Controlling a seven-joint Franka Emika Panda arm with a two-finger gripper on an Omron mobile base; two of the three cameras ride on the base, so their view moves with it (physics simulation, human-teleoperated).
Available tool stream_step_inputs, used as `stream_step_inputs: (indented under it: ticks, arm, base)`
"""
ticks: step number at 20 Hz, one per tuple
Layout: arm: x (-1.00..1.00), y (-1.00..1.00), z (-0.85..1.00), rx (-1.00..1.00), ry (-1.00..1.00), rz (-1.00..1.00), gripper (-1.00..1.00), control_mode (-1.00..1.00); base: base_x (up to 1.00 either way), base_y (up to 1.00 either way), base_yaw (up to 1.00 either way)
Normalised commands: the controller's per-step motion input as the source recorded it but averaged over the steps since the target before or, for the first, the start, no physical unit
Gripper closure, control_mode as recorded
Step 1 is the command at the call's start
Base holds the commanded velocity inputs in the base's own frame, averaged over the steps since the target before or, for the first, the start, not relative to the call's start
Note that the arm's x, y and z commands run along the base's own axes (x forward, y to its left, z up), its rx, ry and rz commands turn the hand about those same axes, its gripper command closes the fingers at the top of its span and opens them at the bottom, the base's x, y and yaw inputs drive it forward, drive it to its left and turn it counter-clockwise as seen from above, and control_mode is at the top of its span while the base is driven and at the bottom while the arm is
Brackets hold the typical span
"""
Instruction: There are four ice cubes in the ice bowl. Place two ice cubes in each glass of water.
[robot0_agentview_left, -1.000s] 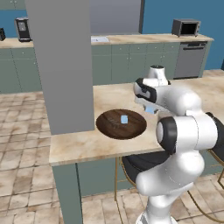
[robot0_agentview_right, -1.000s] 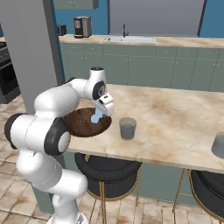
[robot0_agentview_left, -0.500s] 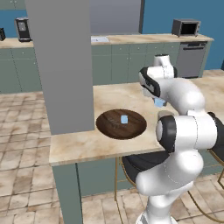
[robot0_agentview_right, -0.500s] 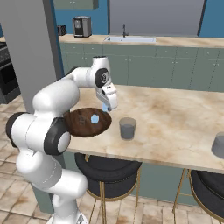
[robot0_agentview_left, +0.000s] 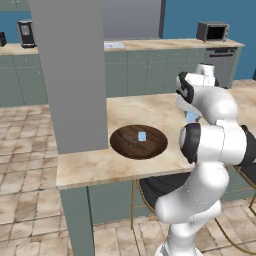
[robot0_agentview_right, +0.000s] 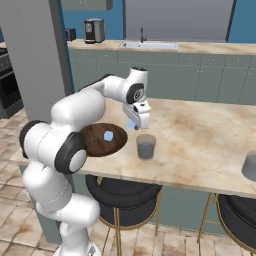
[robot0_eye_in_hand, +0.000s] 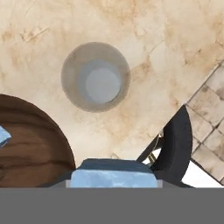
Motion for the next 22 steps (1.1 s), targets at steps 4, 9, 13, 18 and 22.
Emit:
stream_step_inputs:
  ticks: [4,9,13,18,22]
  arm:
    - [0.23,-0.11,-0.01,0.02,-0.02,0.00,1.00,-1.00]
    - [0.21,-0.01,-0.25,-0.07,-0.02,0.02,1.00,-1.00]
    - [0.28,-0.05,-0.38,-0.05,-0.04,0.05,1.00,-1.00]
    - [0.26,-0.08,-0.36,-0.02,-0.06,0.06,1.00,-1.00]
    - [0.26,-0.10,-0.28,-0.01,-0.04,0.05,1.00,-1.00]
  base:
    - [0.00,0.00,0.00]
    - [0.00,0.00,0.00]
    - [0.00,0.00,0.00]
    - [0.00,0.00,0.00]
    - [0.00,0.00,0.00]
